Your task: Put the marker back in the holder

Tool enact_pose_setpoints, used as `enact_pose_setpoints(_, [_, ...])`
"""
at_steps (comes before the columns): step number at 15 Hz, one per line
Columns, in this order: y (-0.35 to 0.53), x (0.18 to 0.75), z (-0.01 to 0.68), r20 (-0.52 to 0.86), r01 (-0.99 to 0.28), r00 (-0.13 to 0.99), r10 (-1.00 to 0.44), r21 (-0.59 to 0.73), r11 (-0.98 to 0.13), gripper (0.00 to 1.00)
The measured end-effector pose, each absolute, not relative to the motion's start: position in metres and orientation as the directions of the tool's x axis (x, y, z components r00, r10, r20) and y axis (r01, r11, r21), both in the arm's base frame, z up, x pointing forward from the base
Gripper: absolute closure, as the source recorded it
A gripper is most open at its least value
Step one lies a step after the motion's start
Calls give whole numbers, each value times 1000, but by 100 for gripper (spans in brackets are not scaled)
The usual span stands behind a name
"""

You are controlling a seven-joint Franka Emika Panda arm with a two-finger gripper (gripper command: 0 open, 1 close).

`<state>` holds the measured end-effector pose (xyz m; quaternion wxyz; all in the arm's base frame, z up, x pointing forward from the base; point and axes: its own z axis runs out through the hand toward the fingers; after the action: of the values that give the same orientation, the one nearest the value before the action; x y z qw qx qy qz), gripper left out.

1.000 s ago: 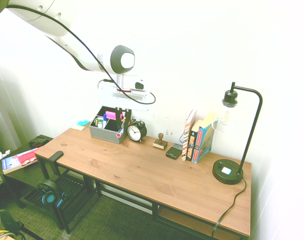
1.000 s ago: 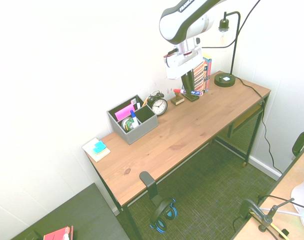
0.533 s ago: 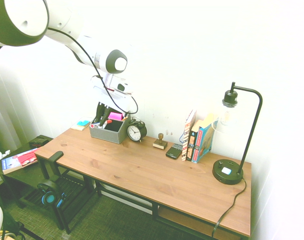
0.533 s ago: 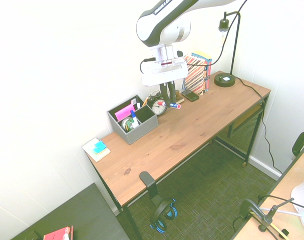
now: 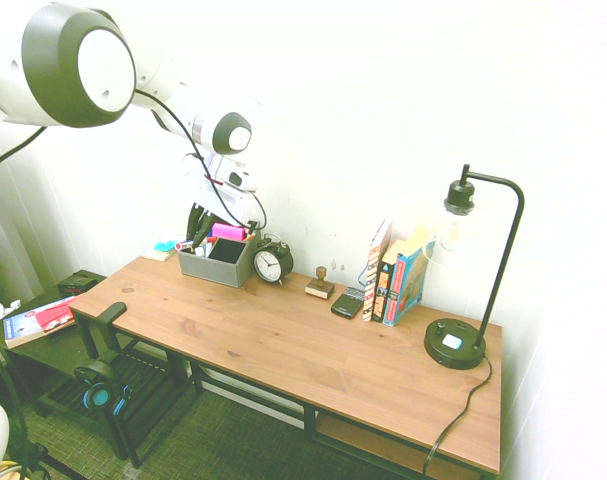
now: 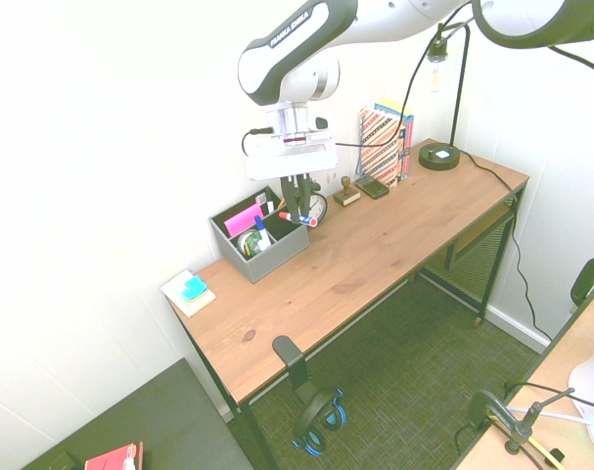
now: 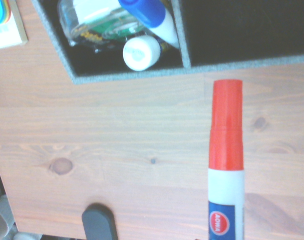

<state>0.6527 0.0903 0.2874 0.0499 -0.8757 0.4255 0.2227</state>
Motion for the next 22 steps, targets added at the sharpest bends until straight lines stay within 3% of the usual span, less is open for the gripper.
enact_pose_setpoints(5, [83,679,265,-433,-780,520,-736,110,-616,100])
enact_pose_setpoints(12, [72,711,242,-503,-835,385,-774,168,-524,100])
enact_pose_setpoints(13, [73,712,241,-508,-838,378,-774,168,-519,0])
enact_pose_setpoints(22, [73,712,242,-508,-838,378,-774,168,-519,0])
